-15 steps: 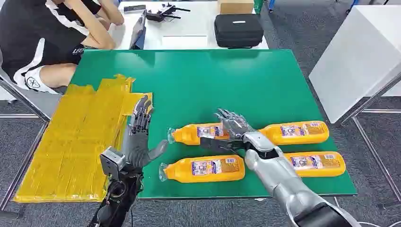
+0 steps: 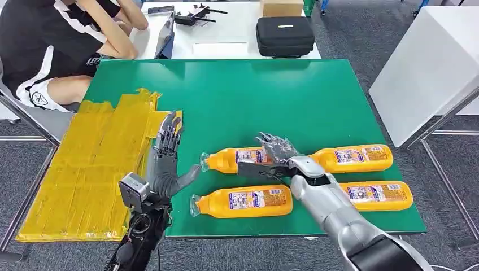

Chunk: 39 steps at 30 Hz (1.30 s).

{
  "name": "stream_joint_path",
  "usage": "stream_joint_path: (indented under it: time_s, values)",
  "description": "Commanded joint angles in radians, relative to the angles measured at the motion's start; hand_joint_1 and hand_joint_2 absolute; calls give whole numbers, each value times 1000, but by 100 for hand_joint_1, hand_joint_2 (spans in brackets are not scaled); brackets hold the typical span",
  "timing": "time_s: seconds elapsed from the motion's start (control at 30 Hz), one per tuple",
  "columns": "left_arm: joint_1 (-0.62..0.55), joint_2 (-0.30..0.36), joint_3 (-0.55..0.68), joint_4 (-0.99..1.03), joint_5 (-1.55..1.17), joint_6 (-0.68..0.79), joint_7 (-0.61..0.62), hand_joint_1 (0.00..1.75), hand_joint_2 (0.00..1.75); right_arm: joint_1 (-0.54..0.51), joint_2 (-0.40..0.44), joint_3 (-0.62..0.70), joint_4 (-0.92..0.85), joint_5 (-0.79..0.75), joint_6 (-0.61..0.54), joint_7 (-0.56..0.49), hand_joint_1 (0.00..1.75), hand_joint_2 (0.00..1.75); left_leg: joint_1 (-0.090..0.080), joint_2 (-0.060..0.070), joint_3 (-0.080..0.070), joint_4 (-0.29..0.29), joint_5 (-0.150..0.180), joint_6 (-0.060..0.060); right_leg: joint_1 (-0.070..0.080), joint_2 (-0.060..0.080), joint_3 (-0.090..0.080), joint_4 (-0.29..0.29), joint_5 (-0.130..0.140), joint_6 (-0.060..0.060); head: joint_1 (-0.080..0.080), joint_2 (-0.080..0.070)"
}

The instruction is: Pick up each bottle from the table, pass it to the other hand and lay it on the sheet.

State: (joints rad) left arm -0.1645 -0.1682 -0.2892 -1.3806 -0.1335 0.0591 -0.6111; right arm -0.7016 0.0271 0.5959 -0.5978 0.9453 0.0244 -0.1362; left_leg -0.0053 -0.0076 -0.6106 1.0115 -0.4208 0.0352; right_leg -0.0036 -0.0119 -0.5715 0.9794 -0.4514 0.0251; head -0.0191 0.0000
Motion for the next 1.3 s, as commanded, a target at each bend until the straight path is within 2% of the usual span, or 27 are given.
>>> stream_joint_path:
  time_s: [0.03,0.2,0.37,0.6,0.73,0.8,0.9,1.0,1.1,1.17,1.2,1.27,1.3]
  values:
    - [-15,17,-38,10,-13,13,-9,0,175,-72,43,6,176,-6,35,4,140,175,0,1,2,0,0,-2,0,1,2,0,0,0,0,0]
    - [-21,19,-38,19,-13,14,-9,0,175,-78,50,8,199,-4,44,13,136,175,0,1,3,0,0,-2,0,1,3,0,-1,0,0,0]
    - [-33,16,-45,14,-14,16,-7,0,175,-89,54,14,240,2,70,33,145,175,1,0,2,0,0,-2,0,0,2,0,0,0,0,0]
    - [-37,16,-47,17,-14,16,-6,0,175,-86,50,17,248,4,74,35,145,175,1,-1,5,0,0,-2,1,-1,6,-1,0,0,0,0]
    - [-39,17,-47,27,-13,16,-6,0,175,-82,46,22,254,11,82,43,157,175,1,-1,7,0,1,-2,1,-1,7,-1,0,0,0,0]
    - [-40,17,-45,35,-11,18,-5,0,175,-78,45,25,254,19,66,52,169,175,1,-2,7,-1,1,-3,1,-1,8,-2,0,0,0,0]
    - [-40,18,-42,37,-10,19,-5,0,175,-77,46,31,251,30,47,66,173,175,1,-1,7,-1,1,-2,1,-1,8,-2,0,0,0,0]
    - [-37,18,-39,37,-9,20,-6,0,175,-72,49,7,233,16,-19,69,175,175,1,-1,9,-1,1,-2,1,-1,9,-2,0,-1,0,0]
    - [-20,22,-29,24,-6,27,-8,0,175,-63,53,-66,188,-41,-139,53,175,175,1,-1,8,-1,1,-2,1,-1,9,-1,0,0,0,0]
    - [-18,24,-28,23,-6,27,-8,0,175,-69,52,-66,186,-41,-137,52,175,175,1,0,8,0,1,-2,0,0,8,-1,0,0,0,0]
    - [-5,25,-23,4,-7,32,-9,0,175,-44,56,-141,131,-98,-249,26,175,175,0,0,7,0,1,-1,0,0,7,0,0,0,0,0]
    - [-2,26,-22,4,-7,32,-9,0,175,-50,55,-141,129,-97,-246,26,175,175,0,0,7,0,1,-1,0,1,7,0,0,0,0,0]
    - [5,26,-20,-7,-8,35,-9,0,175,-31,55,-182,84,-128,-296,7,175,175,0,1,7,0,1,-1,0,1,7,0,0,0,0,0]
